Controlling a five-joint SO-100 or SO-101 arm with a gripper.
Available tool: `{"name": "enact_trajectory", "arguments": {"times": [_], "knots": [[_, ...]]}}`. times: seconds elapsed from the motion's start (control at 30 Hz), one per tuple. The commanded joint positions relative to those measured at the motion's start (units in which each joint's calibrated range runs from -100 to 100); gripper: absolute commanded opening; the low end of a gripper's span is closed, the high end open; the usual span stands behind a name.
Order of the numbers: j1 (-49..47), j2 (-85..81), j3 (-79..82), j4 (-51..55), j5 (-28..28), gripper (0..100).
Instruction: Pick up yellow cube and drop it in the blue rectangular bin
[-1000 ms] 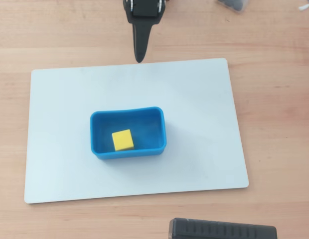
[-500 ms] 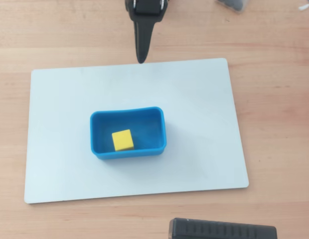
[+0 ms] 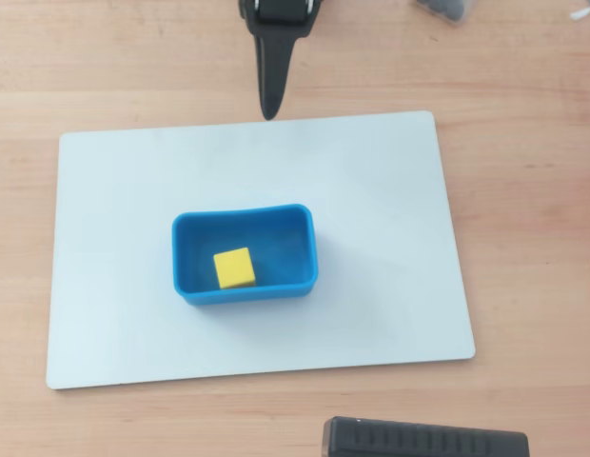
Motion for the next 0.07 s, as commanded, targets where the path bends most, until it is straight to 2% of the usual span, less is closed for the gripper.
{"name": "enact_trajectory", "arguments": {"times": [0.0,0.03], "knots": [[0.5,-2.1,-0.2,0.7,-0.7,0],[0.5,-2.1,-0.2,0.7,-0.7,0]]}}
